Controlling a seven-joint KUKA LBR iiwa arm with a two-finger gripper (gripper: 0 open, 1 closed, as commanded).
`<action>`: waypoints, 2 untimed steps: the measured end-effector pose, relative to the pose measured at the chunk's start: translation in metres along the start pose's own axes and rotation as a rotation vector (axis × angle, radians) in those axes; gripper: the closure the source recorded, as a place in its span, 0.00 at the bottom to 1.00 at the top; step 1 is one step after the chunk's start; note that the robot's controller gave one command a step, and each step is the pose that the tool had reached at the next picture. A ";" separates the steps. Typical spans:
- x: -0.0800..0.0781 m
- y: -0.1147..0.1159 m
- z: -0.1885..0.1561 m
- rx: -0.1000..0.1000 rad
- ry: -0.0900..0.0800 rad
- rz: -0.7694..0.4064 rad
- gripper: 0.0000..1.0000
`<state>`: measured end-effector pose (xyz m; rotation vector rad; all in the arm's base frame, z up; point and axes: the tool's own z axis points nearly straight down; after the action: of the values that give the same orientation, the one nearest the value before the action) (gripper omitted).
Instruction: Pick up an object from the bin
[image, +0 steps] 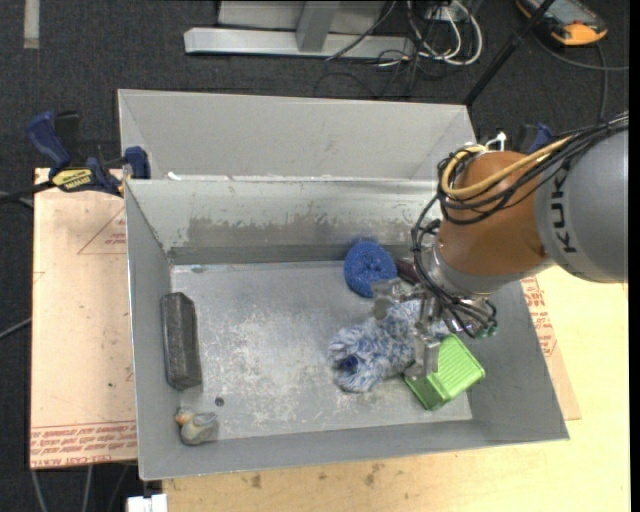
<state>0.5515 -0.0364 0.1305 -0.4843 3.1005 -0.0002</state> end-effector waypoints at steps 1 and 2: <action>0.030 -0.029 0.036 -0.011 0.003 0.079 0.00; -0.006 0.007 0.055 0.008 -0.007 -0.079 1.00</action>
Offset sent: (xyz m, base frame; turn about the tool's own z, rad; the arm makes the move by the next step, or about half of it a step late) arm -0.0016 0.0098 -0.0605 -0.0769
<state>0.5551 -0.0276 0.0753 -0.6051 3.0708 -0.0107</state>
